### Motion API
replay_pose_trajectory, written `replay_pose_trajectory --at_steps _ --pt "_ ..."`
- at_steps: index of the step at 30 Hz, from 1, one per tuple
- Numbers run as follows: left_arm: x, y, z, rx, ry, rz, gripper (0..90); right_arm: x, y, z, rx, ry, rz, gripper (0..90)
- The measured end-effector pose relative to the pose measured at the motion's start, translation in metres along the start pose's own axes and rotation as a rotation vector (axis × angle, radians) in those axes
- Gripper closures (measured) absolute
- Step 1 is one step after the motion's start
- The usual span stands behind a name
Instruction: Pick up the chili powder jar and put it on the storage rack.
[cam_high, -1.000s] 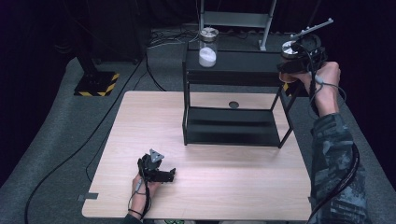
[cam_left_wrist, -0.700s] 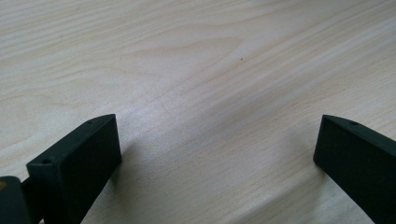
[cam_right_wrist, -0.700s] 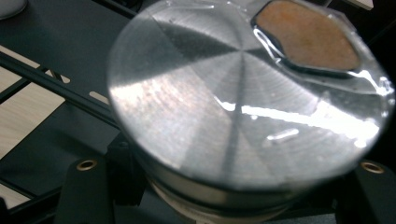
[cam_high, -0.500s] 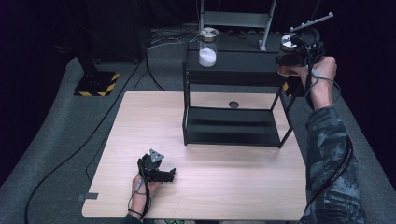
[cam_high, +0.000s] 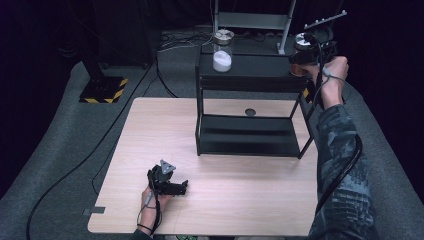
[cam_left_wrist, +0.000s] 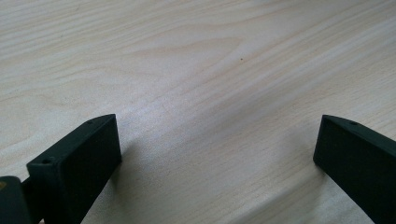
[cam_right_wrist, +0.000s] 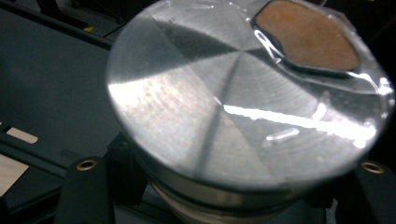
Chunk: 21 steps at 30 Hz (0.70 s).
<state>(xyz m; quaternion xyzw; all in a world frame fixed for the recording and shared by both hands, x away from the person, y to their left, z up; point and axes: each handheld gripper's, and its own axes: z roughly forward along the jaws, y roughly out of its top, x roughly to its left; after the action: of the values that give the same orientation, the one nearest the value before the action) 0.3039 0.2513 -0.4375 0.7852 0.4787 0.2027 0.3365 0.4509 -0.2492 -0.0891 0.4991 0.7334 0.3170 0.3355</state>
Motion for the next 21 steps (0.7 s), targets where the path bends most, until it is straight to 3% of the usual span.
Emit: replay_pose_trajectory --at_steps 15,21 --pt "0.000 0.000 0.000 0.000 0.000 0.000 0.1 -0.027 -0.002 0.016 0.012 0.073 0.120 31.2" --pt "0.000 0.000 0.000 0.000 0.000 0.000 0.1 -0.026 -0.008 0.017 -0.011 0.071 0.133 31.2"
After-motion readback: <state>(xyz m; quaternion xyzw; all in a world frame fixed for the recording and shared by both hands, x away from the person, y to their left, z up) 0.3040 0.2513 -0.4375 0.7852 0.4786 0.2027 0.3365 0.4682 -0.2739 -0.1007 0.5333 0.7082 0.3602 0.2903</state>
